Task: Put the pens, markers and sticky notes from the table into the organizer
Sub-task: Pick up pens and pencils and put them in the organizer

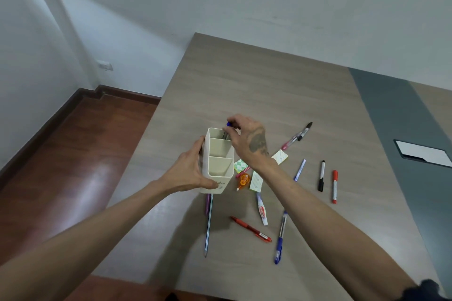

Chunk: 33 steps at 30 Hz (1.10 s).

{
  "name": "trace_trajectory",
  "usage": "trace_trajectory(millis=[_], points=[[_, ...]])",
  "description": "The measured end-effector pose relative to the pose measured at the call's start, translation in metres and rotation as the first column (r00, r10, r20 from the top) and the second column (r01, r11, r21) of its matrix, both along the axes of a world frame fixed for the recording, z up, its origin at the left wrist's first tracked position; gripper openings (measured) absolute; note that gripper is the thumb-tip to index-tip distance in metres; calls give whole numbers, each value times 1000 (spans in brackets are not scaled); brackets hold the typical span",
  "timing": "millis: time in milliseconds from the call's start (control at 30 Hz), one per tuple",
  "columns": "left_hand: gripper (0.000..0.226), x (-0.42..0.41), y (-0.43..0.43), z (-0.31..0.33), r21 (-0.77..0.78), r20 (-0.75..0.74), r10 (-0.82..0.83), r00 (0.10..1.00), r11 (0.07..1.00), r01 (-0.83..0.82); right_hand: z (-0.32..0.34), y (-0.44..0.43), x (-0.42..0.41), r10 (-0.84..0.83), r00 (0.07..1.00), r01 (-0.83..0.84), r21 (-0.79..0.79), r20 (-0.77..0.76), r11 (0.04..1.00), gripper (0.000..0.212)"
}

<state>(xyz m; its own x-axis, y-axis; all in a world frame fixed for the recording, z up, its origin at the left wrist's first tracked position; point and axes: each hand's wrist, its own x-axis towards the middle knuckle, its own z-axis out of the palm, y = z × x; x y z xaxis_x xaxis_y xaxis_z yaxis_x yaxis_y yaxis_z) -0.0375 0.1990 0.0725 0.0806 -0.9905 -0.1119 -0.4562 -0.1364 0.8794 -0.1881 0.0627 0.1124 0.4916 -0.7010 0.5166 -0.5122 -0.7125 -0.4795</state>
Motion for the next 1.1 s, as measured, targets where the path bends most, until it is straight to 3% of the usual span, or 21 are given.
trace_trajectory(millis=[167,267,333,367,433,500,567,800,967,1033,1100], points=[[120,1,2,-3,9,6,-5,1000,1000,5,-7,-5,1,21,995,-16,51,-96,999,22],[120,9,5,-4,15,6,25,1000,1000,-25,-4,-7,6,-34,999,35,90,-12,995,28],[118,19,9,-5,21,8,52,999,998,-52,-9,-5,0,-113,993,108,132,29,985,22],[118,24,11,-5,25,12,65,998,998,-65,-16,-1,-5,-147,989,147,196,-15,970,19],[119,34,15,-5,34,22,87,996,996,-88,-41,15,-16,-124,959,221,398,-255,890,25],[120,43,18,-5,42,35,103,994,994,-104,-68,46,-27,54,865,277,564,-499,778,45],[120,49,20,-6,50,42,115,992,992,-117,-89,83,-34,205,784,281,630,-586,724,65],[116,51,27,-11,56,39,130,991,990,-132,-124,131,-16,124,791,406,665,-600,627,76],[117,48,32,-13,48,31,132,991,990,-133,-119,126,-9,-1,834,458,691,-552,560,67],[116,47,33,-13,42,29,140,990,989,-142,-116,121,-17,-41,875,415,704,-482,576,66],[114,45,34,-12,36,25,145,989,989,-146,-99,108,-24,-74,933,313,693,-352,650,73]])
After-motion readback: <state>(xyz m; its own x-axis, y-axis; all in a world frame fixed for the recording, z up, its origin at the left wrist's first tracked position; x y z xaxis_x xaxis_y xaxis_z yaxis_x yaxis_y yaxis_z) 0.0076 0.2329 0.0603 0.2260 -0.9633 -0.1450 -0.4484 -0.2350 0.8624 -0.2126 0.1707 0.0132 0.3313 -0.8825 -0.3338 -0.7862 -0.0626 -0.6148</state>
